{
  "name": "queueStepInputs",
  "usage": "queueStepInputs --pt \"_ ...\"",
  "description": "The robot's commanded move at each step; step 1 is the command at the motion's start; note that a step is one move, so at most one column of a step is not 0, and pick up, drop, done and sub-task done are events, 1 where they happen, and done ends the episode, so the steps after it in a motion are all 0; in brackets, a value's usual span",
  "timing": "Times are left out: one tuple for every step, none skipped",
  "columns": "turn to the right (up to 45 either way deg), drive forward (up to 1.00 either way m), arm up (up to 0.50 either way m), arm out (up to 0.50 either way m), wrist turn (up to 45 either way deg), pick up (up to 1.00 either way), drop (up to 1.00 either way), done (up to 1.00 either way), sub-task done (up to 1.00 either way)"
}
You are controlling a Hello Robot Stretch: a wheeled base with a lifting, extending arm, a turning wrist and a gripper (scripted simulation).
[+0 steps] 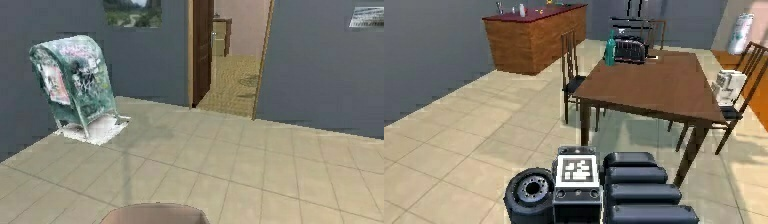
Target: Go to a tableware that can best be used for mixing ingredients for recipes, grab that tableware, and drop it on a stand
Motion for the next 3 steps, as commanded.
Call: queueStepInputs --pt "3.0 0.0 0.0 0.0 0.0 0.0 0.0 0.0 0.0" --pt "0.0 1.0 0.0 0.0 0.0 0.0 0.0 0.0 0.0" --pt "0.0 1.0 0.0 0.0 0.0 0.0 0.0 0.0 0.0"
